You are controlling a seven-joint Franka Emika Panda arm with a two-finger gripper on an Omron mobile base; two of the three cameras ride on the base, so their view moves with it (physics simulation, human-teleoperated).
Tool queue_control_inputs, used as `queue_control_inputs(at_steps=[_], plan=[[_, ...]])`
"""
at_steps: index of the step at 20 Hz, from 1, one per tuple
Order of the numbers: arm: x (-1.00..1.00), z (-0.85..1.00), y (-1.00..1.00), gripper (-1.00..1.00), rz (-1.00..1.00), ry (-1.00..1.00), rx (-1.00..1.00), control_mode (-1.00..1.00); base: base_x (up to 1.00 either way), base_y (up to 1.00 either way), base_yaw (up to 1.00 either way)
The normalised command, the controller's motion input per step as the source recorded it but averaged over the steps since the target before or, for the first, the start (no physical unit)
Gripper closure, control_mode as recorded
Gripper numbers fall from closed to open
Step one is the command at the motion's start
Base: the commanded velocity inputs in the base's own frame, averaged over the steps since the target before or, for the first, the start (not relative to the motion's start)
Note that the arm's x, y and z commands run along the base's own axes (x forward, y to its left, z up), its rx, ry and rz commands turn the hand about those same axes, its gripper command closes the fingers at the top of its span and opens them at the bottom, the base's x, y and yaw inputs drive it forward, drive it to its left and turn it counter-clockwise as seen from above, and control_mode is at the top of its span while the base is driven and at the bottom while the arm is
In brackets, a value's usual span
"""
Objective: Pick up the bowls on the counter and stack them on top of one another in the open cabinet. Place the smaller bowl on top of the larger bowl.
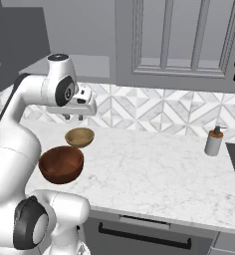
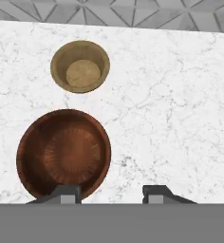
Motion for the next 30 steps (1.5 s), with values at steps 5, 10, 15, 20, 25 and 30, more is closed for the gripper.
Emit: queue_control_inputs(at_steps=[5, 10, 15, 20, 25, 30], plan=[[0.11, -0.26, 0.08, -1.00, -0.04, -0.06, 0.00, -1.00, 0.00, 0.00, 0.00], [0.57, -0.54, 0.32, -1.00, -0.12, -0.02, 0.04, -1.00, 0.00, 0.00, 0.00], [0.64, -0.79, 0.23, -1.00, -0.04, 0.06, 0.03, -1.00, 0.00, 0.00, 0.00], [0.55, -0.80, -0.02, -1.00, -0.05, 0.04, 0.13, -1.00, 0.00, 0.00, 0.00], [0.38, -0.61, -0.03, -1.00, -0.07, 0.01, 0.15, -1.00, 0.00, 0.00, 0.00], [0.25, -0.34, 0.01, -1.00, -0.04, 0.00, 0.01, -1.00, 0.00, 0.00, 0.00]])
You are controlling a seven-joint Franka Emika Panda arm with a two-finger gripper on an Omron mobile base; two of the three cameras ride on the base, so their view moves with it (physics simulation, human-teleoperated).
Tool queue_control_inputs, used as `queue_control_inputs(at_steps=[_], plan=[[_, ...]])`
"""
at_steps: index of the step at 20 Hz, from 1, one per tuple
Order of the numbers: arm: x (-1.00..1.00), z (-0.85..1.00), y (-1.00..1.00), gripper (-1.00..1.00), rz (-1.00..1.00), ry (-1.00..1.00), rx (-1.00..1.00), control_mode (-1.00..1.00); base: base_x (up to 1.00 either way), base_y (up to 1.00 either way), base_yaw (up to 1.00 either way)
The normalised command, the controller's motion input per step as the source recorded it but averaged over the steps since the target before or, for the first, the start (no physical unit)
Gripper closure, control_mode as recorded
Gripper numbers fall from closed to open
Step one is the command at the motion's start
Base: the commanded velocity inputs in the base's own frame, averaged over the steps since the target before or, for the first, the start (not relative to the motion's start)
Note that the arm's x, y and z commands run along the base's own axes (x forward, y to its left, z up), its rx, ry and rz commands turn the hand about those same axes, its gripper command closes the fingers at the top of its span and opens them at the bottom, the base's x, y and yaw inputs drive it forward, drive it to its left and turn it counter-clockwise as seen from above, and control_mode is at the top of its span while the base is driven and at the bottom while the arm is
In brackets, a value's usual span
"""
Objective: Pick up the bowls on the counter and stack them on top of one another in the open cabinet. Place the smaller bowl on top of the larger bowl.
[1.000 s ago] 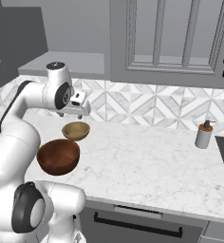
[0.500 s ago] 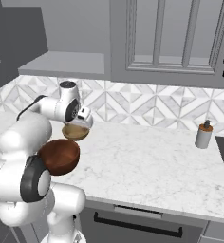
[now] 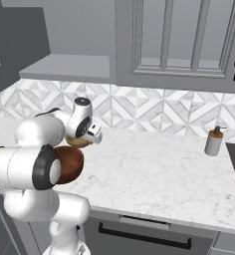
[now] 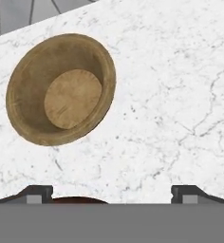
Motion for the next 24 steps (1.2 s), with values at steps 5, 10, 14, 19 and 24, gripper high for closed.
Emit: queue_control_inputs(at_steps=[5, 10, 14, 19, 24], plan=[[0.35, -0.18, 0.10, -1.00, -0.01, 0.00, -0.01, -1.00, 0.00, 0.00, 0.00], [0.34, -0.17, 0.11, -1.00, -0.01, 0.00, 0.00, -1.00, 0.00, 0.00, 0.00], [0.29, -0.21, 0.09, -1.00, -0.01, 0.00, -0.02, -1.00, 0.00, 0.00, 0.00], [0.32, -0.25, 0.12, -1.00, -0.01, 0.00, -0.05, -1.00, 0.00, 0.00, 0.00], [0.28, -0.18, 0.02, -1.00, -0.01, 0.01, -0.02, -1.00, 0.00, 0.00, 0.00]])
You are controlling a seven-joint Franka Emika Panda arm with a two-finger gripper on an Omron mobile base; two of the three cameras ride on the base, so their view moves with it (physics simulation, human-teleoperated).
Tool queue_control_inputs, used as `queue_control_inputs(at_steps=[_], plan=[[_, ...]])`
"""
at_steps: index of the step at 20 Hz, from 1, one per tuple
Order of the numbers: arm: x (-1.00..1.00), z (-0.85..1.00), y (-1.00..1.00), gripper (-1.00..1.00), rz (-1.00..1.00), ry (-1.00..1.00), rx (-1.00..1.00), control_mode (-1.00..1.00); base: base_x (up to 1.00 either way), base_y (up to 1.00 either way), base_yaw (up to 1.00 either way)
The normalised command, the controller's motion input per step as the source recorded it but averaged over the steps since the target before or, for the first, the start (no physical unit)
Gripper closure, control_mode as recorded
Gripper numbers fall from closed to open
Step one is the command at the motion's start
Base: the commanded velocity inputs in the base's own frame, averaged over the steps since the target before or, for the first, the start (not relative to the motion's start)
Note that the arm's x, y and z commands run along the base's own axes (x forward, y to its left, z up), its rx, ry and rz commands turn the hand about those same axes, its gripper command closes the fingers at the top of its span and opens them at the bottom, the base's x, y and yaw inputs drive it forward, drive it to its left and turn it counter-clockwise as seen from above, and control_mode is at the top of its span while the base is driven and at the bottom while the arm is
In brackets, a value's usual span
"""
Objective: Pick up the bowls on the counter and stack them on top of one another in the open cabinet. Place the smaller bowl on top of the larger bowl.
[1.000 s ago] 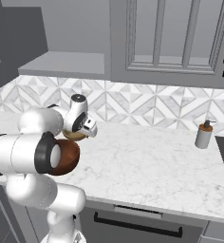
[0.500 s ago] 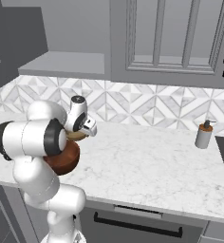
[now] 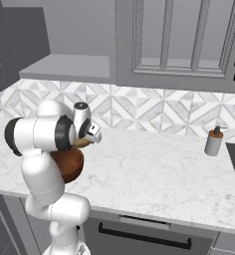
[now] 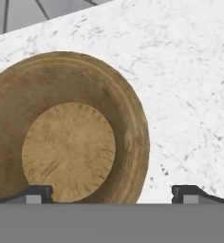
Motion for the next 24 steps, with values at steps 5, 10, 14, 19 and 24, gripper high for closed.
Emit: queue_control_inputs(at_steps=[5, 10, 14, 19, 24], plan=[[0.02, -0.10, 0.00, -1.00, 0.00, 0.07, 0.00, -1.00, 0.00, 0.00, 0.00], [0.00, -0.27, 0.00, -1.00, 0.00, 0.11, -0.04, -1.00, 0.00, 0.00, 0.00], [0.03, -0.20, 0.00, -1.00, 0.00, 0.07, -0.02, -1.00, 0.00, 0.00, 0.00], [0.00, -0.01, 0.00, 1.00, 0.00, 0.00, 0.00, -1.00, 0.00, 0.00, 0.00], [0.00, 0.05, 0.00, 1.00, 0.00, 0.00, 0.00, -1.00, 0.00, 0.00, 0.00]])
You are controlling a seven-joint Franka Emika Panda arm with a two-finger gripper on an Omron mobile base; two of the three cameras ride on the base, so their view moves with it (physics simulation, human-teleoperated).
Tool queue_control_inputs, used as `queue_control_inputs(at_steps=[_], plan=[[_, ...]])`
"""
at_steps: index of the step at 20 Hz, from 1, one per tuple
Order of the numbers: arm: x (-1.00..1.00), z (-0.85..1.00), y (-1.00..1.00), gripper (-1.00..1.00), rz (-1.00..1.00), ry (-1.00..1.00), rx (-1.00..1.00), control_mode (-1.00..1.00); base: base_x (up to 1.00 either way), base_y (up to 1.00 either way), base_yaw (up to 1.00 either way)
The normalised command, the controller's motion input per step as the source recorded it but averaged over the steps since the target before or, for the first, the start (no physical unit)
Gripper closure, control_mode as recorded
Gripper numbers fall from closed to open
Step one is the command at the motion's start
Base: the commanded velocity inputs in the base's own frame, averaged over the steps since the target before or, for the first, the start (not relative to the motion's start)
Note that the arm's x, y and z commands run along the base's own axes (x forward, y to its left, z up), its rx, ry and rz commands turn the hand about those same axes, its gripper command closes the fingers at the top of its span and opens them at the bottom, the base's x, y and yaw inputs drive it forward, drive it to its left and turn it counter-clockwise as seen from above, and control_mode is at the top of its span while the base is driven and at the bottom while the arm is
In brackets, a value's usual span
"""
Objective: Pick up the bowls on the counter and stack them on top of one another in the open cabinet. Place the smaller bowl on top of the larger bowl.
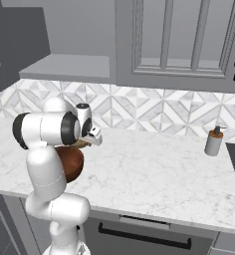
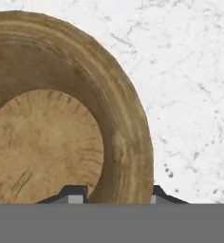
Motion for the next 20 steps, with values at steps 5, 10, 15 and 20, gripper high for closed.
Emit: queue_control_inputs(at_steps=[5, 10, 15, 20], plan=[[-0.16, 0.66, 0.00, 1.00, 0.00, -0.14, 0.07, -1.00, 0.00, 0.00, 0.00], [-0.59, 1.00, -0.05, 1.00, 0.00, -0.28, 0.12, -1.00, 0.00, 0.00, 0.00], [-0.89, 0.98, -0.14, 1.00, 0.00, -0.18, 0.11, -1.00, 0.00, 0.00, 0.00], [-1.00, 0.42, -0.12, 1.00, 0.02, 0.00, 0.01, -1.00, 0.00, 0.00, 0.00]])
